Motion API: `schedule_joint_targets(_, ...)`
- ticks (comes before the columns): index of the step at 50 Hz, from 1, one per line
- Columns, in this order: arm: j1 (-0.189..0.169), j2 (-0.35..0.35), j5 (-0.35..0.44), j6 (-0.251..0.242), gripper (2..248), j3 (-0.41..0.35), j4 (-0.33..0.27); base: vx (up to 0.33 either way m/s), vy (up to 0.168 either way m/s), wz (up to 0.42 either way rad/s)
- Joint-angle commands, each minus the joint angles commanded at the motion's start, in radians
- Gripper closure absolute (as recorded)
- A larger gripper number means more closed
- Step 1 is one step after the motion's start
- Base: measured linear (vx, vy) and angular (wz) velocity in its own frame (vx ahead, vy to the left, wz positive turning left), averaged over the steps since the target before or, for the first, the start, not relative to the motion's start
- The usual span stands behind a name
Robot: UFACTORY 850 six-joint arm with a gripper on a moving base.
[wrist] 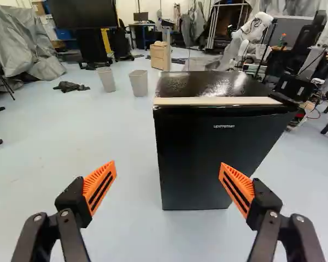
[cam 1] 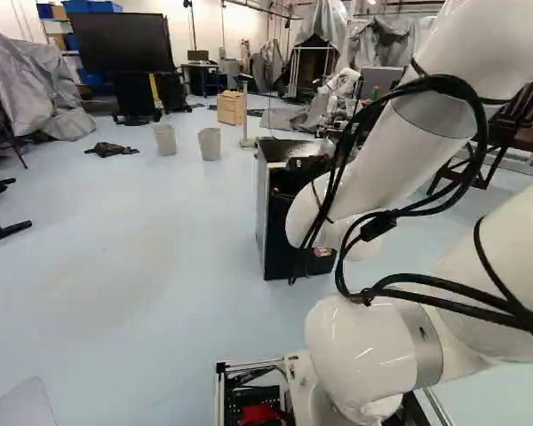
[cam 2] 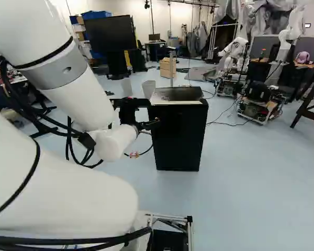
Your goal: Grab a drink from the fridge
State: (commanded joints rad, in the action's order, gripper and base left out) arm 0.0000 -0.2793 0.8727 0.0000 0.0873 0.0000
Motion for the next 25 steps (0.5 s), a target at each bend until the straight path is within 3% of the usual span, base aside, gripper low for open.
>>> schedule_joint_targets(25,0.0,0.0,0.0,0.0,3,0.0,0.0,0.088,0.075,-0.055)
